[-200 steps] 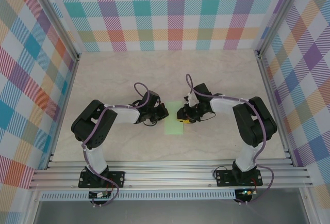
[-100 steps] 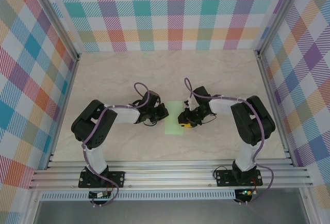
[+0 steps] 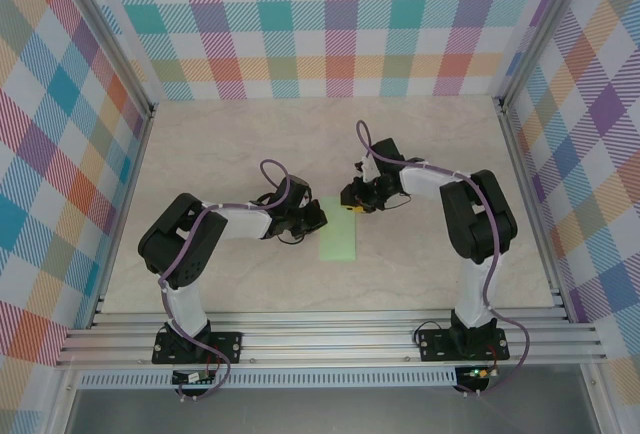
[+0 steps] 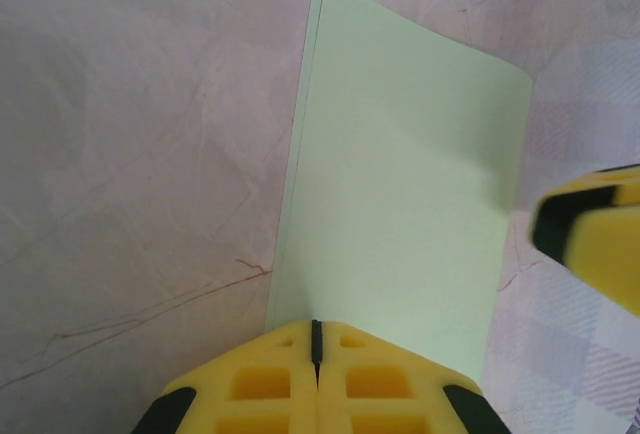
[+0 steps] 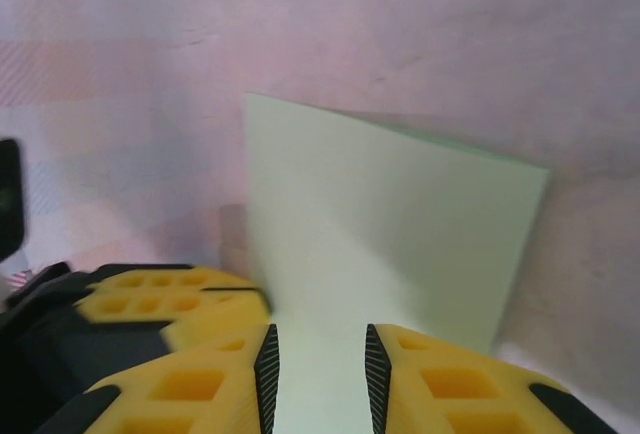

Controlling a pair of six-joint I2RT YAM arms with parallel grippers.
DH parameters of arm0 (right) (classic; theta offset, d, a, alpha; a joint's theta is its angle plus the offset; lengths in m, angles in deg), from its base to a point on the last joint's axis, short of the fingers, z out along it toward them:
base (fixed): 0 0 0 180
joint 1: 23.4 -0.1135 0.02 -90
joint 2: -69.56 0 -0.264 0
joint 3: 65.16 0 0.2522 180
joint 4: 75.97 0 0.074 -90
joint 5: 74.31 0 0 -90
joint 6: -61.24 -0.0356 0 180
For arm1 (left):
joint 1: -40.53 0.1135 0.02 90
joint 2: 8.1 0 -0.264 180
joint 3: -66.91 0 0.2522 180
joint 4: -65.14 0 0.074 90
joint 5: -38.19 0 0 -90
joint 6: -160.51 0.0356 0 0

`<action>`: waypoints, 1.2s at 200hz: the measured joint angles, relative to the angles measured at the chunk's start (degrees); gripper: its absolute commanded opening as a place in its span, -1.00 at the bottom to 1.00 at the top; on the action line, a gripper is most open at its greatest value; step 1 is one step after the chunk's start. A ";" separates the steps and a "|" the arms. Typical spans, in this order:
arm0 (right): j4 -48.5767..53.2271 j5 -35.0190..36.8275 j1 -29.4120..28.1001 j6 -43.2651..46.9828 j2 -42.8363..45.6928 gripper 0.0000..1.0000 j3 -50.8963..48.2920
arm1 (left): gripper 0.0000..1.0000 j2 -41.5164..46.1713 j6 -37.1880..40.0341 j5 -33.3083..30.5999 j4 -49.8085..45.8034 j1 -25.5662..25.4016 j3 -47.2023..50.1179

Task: Fold a paper plane with a square sheet of paper (pick it up from the middle)
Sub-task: Fold the square sheet of paper in half at the center of the table.

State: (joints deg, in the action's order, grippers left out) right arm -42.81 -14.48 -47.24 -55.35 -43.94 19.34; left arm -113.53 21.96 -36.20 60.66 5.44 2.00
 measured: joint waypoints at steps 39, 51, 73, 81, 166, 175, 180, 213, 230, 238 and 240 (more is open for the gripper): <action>0.85 0.85 0.44 0.04 -1.99 -0.35 1.09 | -1.00 0.00 0.04 0.02 -0.04 0.00 0.00; 1.09 0.74 0.50 0.07 -1.97 -0.34 1.60 | -1.00 0.04 0.17 0.02 -0.07 0.00 0.00; 1.51 0.35 0.70 0.17 -1.97 -0.34 2.60 | -1.00 0.04 0.20 0.00 -0.09 0.00 0.00; 1.70 0.35 0.94 0.26 -1.97 -0.34 3.17 | -1.00 0.04 0.20 0.00 -0.09 0.00 0.00; 1.66 -1.31 3.23 0.44 -7.02 -0.32 7.50 | -1.00 0.04 0.24 0.00 -0.15 0.00 -0.04; 1.70 -1.55 3.39 0.44 -7.02 -0.30 7.50 | -1.00 0.04 0.26 0.02 -0.17 0.00 -0.07; 1.68 -1.60 3.45 0.46 -7.02 -0.30 7.50 | -1.00 0.04 0.31 0.02 -0.20 0.00 -0.07; 2.34 -1.90 3.56 0.50 -5.81 -0.26 6.99 | -1.00 0.04 0.39 0.00 -0.20 0.00 -0.07; 2.29 -2.47 3.56 0.46 -2.51 -0.27 4.50 | -1.00 0.04 0.39 0.00 -0.20 0.00 -0.07; 1.86 -3.17 3.54 0.44 -0.17 -0.30 2.32 | -1.00 0.04 0.39 0.00 -0.20 0.00 -0.07; 1.79 -3.39 3.54 0.46 0.42 -0.31 1.75 | -1.00 0.07 0.39 0.00 -0.22 0.00 -0.07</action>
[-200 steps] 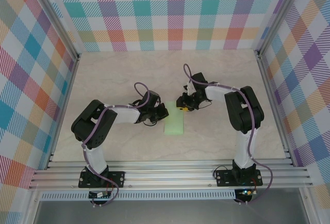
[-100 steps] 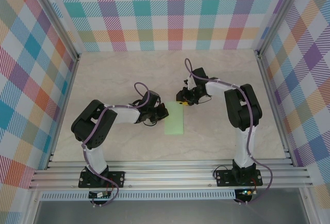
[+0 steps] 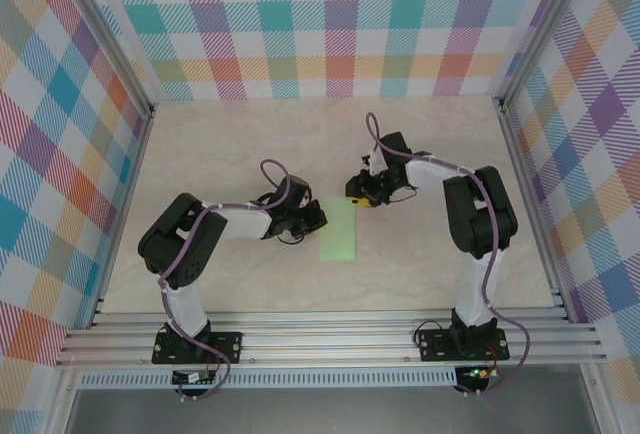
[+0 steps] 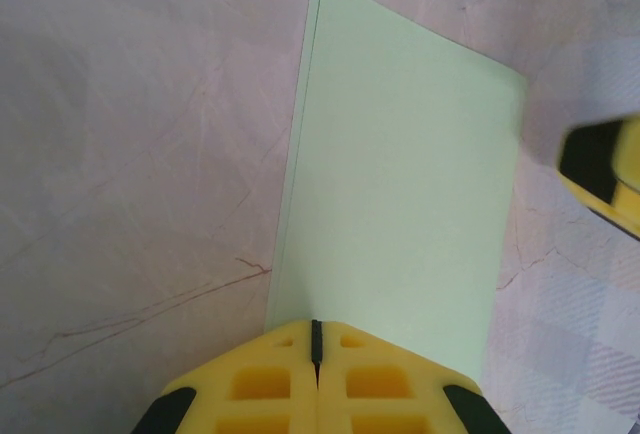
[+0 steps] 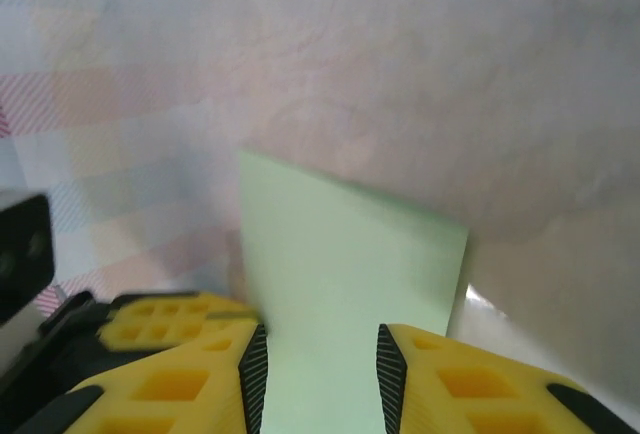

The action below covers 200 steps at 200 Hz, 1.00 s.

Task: Fold a paper plane with a square sheet of paper (pick it up from the middle)
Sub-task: Fold the square sheet of paper in half at the center of the table.

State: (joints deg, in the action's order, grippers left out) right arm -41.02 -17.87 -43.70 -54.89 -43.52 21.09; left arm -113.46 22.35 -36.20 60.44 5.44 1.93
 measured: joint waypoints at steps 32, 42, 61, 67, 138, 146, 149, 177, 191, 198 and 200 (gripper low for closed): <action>-1.77 -3.61 -0.66 0.00 7.78 -0.39 -9.60 | -1.00 0.00 0.00 0.00 -0.02 0.00 0.00; -2.05 -4.50 -1.66 0.02 8.92 -0.39 -12.02 | -1.00 0.04 0.00 0.00 -0.04 0.00 0.00; -2.10 -5.14 -4.76 0.02 9.55 -0.39 -15.26 | -1.00 0.04 0.00 0.00 -0.04 0.00 0.00; -2.14 -5.11 -5.53 0.00 9.55 -0.40 -15.89 | -1.00 0.04 0.02 0.00 -0.07 0.00 0.00; -3.37 -4.42 -8.04 0.02 8.76 -0.40 -19.50 | -1.00 0.04 0.02 0.00 -0.07 0.00 0.00; -3.34 -4.42 -7.98 0.04 8.81 -0.40 -19.82 | -1.00 0.04 0.02 0.00 -0.04 0.00 0.00; -3.39 -4.44 -7.98 0.04 8.90 -0.40 -19.98 | -1.00 0.04 0.00 0.00 -0.04 0.00 0.00; -3.37 -5.11 -8.00 0.04 10.73 -0.37 -21.16 | -1.00 0.04 0.00 0.00 -0.04 0.00 0.00; -3.37 -5.35 -8.28 0.07 11.69 -0.35 -21.51 | -1.00 0.04 0.00 0.00 -0.04 0.00 0.00; -3.48 -5.35 -8.46 0.17 11.82 -0.35 -21.51 | -1.00 0.04 0.00 0.00 -0.04 0.00 0.00; -3.54 -5.35 -8.52 0.22 11.82 -0.35 -21.51 | -1.00 0.04 0.00 0.00 -0.04 0.00 0.00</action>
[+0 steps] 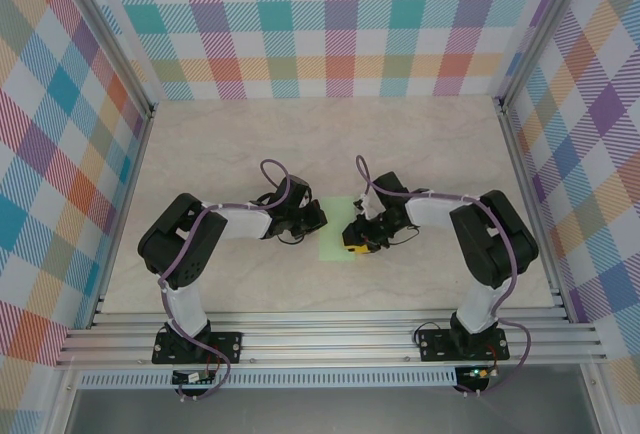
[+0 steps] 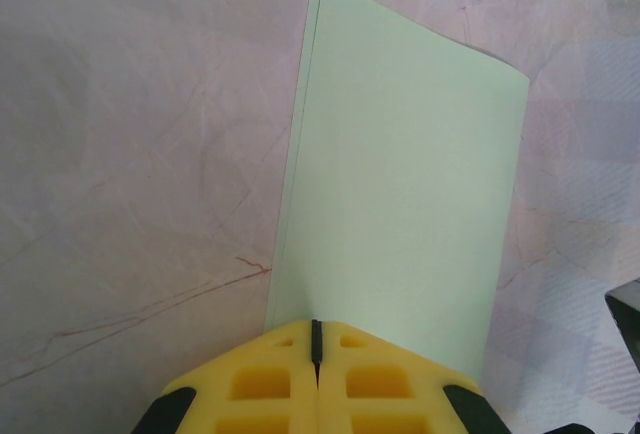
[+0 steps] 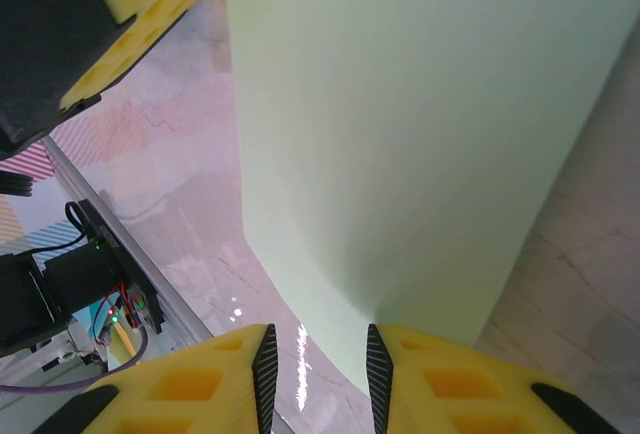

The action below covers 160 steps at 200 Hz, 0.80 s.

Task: Fold a paper plane with a square sheet of paper (pick it up from the middle)
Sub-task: Fold the square sheet of paper in half at the center of the table.

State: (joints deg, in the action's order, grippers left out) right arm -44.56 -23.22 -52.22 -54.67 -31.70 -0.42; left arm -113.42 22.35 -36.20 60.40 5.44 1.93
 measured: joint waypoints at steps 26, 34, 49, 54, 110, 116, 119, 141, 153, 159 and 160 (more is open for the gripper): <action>-0.57 0.02 -0.17 0.24 -0.85 -0.37 -0.22 | -1.00 0.00 0.00 0.00 0.00 0.00 0.00; -1.11 0.02 -0.17 0.24 -1.40 -0.37 -0.57 | -1.00 0.00 0.00 0.00 0.00 0.00 0.00; -1.79 -0.39 -0.13 0.46 -1.77 -0.37 -1.18 | -1.00 0.00 0.00 0.00 -0.02 0.00 0.00; -1.92 -0.55 -0.07 0.52 -1.77 -0.37 -1.31 | -1.00 0.00 0.00 0.00 -0.02 0.00 0.00; -0.90 -0.37 -0.33 1.16 1.38 -0.33 -4.15 | -1.00 0.00 0.00 0.00 -0.04 0.00 -0.04; -0.66 -0.39 -0.46 1.25 1.62 -0.34 -4.24 | -1.00 0.00 0.00 0.00 -0.04 0.00 -0.04; -0.57 -0.39 -0.59 1.31 1.70 -0.34 -4.28 | -1.00 0.00 0.00 0.00 -0.04 0.00 -0.04; 0.17 0.44 -1.36 1.55 1.68 -0.33 -4.28 | -1.00 0.00 0.00 0.00 -0.04 0.00 -0.04; 0.57 1.29 -1.60 1.60 1.60 -0.33 -4.22 | -1.00 0.00 0.00 0.00 -0.07 0.00 -0.04; 0.85 1.57 -1.62 1.60 1.60 -0.34 -4.04 | -1.00 0.00 0.00 0.00 -0.07 0.00 -0.04; 0.94 1.70 -1.64 1.60 1.60 -0.34 -4.00 | -1.00 0.00 0.00 0.00 -0.07 0.00 -0.04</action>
State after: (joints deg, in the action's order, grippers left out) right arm -43.62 -21.52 -53.86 -53.08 -30.10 -4.42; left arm -113.42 22.35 -36.20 60.33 5.44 1.89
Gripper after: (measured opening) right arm 0.333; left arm 0.049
